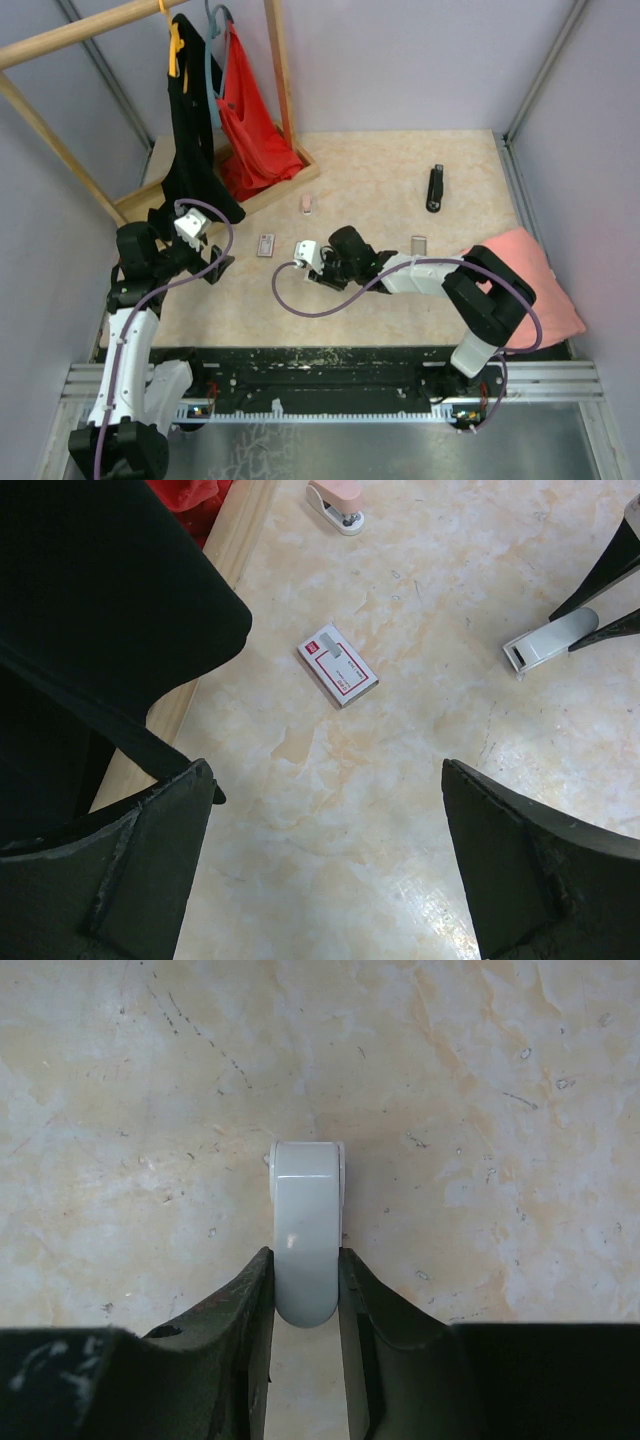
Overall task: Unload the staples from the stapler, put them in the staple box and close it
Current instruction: Place the stapler at the center of the board.
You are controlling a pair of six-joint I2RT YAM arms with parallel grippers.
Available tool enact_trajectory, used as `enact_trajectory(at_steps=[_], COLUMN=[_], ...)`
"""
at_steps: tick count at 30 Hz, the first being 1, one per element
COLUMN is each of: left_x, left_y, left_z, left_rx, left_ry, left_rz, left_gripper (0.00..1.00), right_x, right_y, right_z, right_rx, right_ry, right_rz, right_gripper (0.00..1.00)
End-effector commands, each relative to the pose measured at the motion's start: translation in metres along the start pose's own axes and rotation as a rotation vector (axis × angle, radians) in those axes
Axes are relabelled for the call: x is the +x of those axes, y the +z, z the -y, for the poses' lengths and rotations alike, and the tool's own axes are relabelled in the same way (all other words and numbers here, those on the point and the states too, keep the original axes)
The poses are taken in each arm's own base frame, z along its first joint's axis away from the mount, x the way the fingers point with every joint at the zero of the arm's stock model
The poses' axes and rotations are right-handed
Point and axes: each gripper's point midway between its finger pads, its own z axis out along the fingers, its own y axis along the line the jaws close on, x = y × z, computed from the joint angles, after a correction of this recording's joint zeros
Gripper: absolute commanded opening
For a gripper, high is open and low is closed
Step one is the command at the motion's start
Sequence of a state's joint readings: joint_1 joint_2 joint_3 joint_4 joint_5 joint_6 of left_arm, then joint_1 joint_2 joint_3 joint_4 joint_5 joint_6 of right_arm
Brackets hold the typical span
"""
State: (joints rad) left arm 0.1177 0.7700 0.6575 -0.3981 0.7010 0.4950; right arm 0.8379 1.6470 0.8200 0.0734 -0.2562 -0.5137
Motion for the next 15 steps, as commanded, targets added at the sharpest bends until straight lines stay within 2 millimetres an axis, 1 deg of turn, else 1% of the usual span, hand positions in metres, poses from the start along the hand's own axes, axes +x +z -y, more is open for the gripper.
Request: enact_trajectory(at_steps=[1, 9, 12, 15], left_x=[-0.003, -0.004, -0.005, -0.01], left_y=[-0.001, -0.001, -0.001, -0.002], left_z=[0.005, 0.005, 0.006, 0.01], left_rx=[0.021, 0.025, 0.032, 0.064], left_ry=[0.018, 0.02, 0.027, 0.051], left_rz=[0.018, 0.021, 0.026, 0.037], left_gripper=[1.0, 1.0, 1.0, 1.0], right_x=[-0.03, -0.035, -0.04, -0.048], right_y=[0.0, -0.001, -0.003, -0.012], right_z=[0.009, 0.01, 0.011, 0.014], right_rx=[0.019, 0.019, 0.017, 0.025], right_ry=[-0.033, -0.014, -0.003, 0.008], right_rz=[0.064, 0.067, 0.073, 0.082], right_gripper=[0.31, 0.42, 0.49, 0.58])
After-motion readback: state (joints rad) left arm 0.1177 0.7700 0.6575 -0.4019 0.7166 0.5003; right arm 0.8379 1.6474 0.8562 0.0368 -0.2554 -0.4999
